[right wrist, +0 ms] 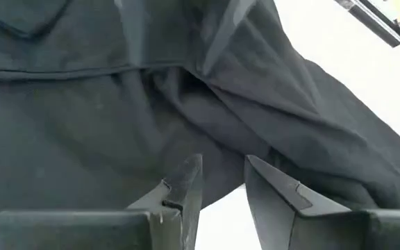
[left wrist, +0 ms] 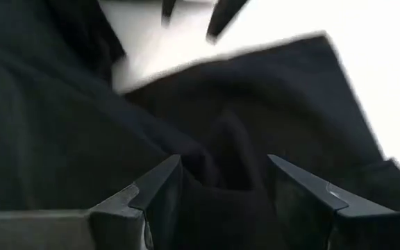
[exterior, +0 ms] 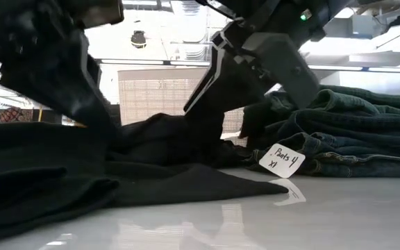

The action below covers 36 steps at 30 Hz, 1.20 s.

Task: Fold laundry
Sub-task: Fold the black shirt from the white laundry organizer

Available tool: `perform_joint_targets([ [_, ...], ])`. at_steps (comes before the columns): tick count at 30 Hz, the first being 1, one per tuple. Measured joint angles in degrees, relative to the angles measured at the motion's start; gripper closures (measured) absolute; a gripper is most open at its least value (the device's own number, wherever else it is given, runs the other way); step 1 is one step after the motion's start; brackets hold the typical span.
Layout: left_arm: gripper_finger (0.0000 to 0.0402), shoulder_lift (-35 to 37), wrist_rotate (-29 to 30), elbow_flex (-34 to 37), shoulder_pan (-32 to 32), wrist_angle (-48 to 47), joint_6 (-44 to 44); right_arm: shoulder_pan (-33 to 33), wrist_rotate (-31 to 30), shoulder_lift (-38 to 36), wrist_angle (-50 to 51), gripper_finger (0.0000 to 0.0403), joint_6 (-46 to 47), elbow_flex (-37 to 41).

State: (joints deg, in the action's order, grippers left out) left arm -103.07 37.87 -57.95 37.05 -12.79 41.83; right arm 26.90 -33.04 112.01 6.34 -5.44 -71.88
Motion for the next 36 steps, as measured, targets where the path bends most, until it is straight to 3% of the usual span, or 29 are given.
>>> perform_joint_targets([
  [6, 0.021, -2.8, -1.7, 0.0, -1.4, -1.7, 3.0, 1.5, 0.0, 0.0, 2.2, 0.0267, 2.5, 0.0],
  [10, 0.0235, -3.1, -1.1, -0.7, -1.6, -3.1, 4.8, 2.4, 0.0, 0.0, 3.5, 0.0266, 2.9, 0.0],
  [18, 0.0389, -3.1, -0.6, -6.3, -1.4, -14.2, 2.3, 2.4, 0.1, 0.0, 6.5, 0.0266, 9.3, 0.0],
  [26, 0.0401, -3.0, -0.7, -19.0, 0.3, -35.9, 1.3, 3.8, 3.4, 0.0, 8.2, 0.0266, 16.1, 0.0],
  [30, 0.04, -3.0, -0.7, -21.1, 1.6, -34.3, -0.9, 4.8, 3.4, 0.0, 7.1, 0.0266, 17.9, 0.0],
  [36, 0.0357, -3.0, -9.9, -16.5, 1.5, -25.3, -16.6, 5.8, 3.4, 0.8, 3.6, 0.0266, 17.9, 0.0],
])
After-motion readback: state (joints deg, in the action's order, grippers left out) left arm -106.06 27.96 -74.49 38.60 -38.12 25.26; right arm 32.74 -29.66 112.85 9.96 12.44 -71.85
